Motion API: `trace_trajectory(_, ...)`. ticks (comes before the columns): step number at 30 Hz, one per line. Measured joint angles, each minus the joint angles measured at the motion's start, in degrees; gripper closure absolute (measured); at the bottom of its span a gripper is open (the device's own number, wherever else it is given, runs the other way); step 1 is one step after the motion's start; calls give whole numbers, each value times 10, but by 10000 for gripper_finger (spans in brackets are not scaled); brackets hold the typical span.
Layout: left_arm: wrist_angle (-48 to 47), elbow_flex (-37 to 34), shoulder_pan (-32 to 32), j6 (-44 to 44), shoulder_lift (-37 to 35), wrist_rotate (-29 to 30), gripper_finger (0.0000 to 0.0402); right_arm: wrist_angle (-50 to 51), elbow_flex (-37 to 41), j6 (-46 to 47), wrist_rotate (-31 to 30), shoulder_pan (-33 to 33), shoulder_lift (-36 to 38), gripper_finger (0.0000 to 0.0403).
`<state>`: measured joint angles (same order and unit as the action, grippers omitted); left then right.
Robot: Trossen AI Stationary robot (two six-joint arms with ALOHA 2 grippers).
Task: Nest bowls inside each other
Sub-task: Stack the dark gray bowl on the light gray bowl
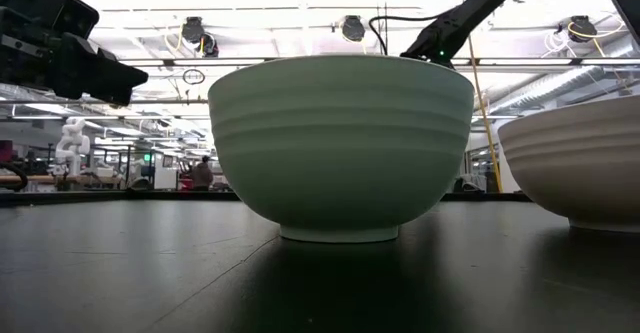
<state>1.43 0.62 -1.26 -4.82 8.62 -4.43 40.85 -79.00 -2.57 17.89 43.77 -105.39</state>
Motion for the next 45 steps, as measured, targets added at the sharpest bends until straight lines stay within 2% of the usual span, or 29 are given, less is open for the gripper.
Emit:
trace_trajectory(5, -2, 0, 0, 5, 0, 0, 371, 1, 0, -29, 0, 0, 0, 281)
trace_trajectory(13, -2, 0, 0, 6, 0, 0, 371, -6, 0, -46, -1, 0, 0, 393)
trace_trajectory(17, -2, 0, 0, 8, 0, 0, 371, -11, 1, -43, -16, 1, 0, 395)
trace_trajectory(27, -2, 0, 0, 13, 0, 0, 371, -41, 1, -55, -11, 8, 1, 400)
trace_trajectory(33, -2, 0, 0, 13, 0, 0, 371, -21, -38, -65, 3, 11, 8, 401)
trace_trajectory(41, -2, 0, 0, 18, 0, 0, 371, -18, -93, -74, 20, -10, 76, 402)
trace_trajectory(45, -2, 0, 0, 17, 0, 0, 371, -20, -106, -63, 50, -29, 113, 402)
